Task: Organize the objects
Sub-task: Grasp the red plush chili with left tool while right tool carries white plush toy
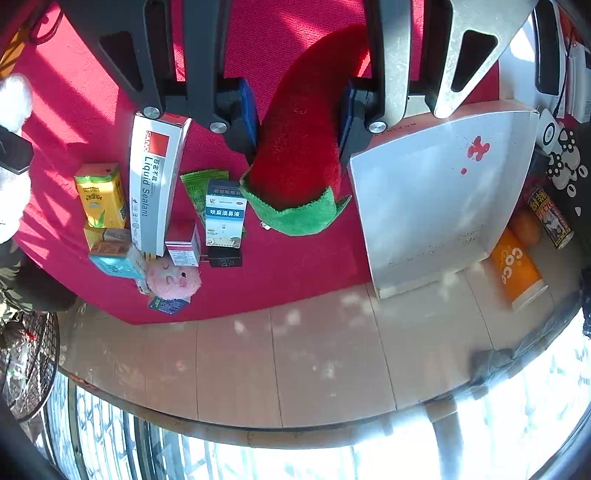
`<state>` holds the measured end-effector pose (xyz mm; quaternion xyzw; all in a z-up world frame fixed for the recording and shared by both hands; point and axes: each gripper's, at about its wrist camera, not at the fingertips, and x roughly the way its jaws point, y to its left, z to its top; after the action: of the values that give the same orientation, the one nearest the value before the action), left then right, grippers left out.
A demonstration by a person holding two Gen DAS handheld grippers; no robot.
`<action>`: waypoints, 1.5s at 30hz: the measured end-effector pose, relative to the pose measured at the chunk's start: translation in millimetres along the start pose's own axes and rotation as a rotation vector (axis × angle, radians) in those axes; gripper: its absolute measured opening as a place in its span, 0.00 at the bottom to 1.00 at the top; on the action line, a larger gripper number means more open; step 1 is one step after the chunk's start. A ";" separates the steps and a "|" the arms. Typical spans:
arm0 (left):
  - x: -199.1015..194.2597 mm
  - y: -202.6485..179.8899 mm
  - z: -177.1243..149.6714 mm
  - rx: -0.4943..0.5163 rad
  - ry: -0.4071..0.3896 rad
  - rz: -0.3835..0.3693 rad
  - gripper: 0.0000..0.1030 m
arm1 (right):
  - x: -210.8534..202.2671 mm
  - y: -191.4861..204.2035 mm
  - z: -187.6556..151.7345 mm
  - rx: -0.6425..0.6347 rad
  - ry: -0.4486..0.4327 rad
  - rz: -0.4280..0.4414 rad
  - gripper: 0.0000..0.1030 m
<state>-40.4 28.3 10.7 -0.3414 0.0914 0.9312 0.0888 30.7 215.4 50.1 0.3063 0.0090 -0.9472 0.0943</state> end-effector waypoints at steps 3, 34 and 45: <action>-12.1 27.7 7.2 -0.079 -0.027 0.045 0.35 | -12.5 19.9 19.0 -0.040 -0.112 -0.016 0.51; -7.6 201.3 44.9 -0.281 -0.080 0.380 0.35 | 130.6 174.6 138.6 -0.042 -0.040 0.150 0.51; 50.6 219.1 39.8 -0.319 0.031 0.371 0.37 | 217.6 184.0 136.7 -0.023 0.110 0.119 0.52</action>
<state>-152.9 -169.3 31.6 -0.3429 0.0055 0.9289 -0.1402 -187.4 -13.2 42.0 0.3568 0.0068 -0.9215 0.1532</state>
